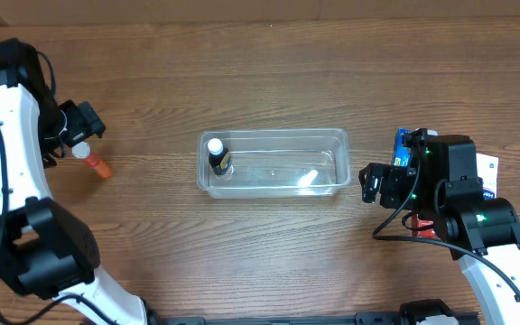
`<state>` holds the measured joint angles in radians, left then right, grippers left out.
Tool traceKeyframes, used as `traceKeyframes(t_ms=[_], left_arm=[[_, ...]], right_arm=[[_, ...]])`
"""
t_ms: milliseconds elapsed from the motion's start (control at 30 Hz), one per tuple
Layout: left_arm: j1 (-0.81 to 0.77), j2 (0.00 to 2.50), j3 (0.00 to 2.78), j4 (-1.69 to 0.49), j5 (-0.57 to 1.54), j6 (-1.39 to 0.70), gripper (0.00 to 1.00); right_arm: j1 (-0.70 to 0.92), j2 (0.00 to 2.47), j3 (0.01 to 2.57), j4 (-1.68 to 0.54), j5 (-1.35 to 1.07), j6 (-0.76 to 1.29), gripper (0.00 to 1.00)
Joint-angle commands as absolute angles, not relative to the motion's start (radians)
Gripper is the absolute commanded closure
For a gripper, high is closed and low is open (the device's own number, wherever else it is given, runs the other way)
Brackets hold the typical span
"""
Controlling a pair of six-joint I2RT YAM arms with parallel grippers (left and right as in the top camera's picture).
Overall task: Pack container
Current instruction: 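Move the left gripper to the orange tube and grasp it, then place the orange tube into the container beside the bottle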
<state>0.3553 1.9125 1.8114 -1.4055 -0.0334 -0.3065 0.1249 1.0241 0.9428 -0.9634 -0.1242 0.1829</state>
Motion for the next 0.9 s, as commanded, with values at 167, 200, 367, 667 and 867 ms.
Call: traceKeyframes(t_ms=[167, 200, 367, 667, 867], left_arm=[[0.353, 2.085, 1.807, -1.402, -0.025, -0.284, 0.13], [0.353, 2.088, 1.807, -1.402, -0.026, -0.284, 0.16], [0.353, 2.087, 1.807, -1.404, -0.026, -0.283, 0.58], [0.309, 2.0, 1.809, -1.443, -0.019, -0.292, 0.93], [0.034, 1.578, 1.809, -1.441, 0.105, -0.284, 0.96]], right_arm=[[0.124, 1.018, 0.969, -0.961, -0.125, 0.179, 0.0], [0.124, 1.018, 0.969, -0.961, -0.125, 0.179, 0.0], [0.124, 1.018, 0.969, -0.961, -0.125, 0.179, 0.0], [0.124, 1.018, 0.969, -0.96, -0.125, 0.179, 0.0], [0.124, 1.018, 0.969, -0.96, -0.125, 0.179, 0.0]])
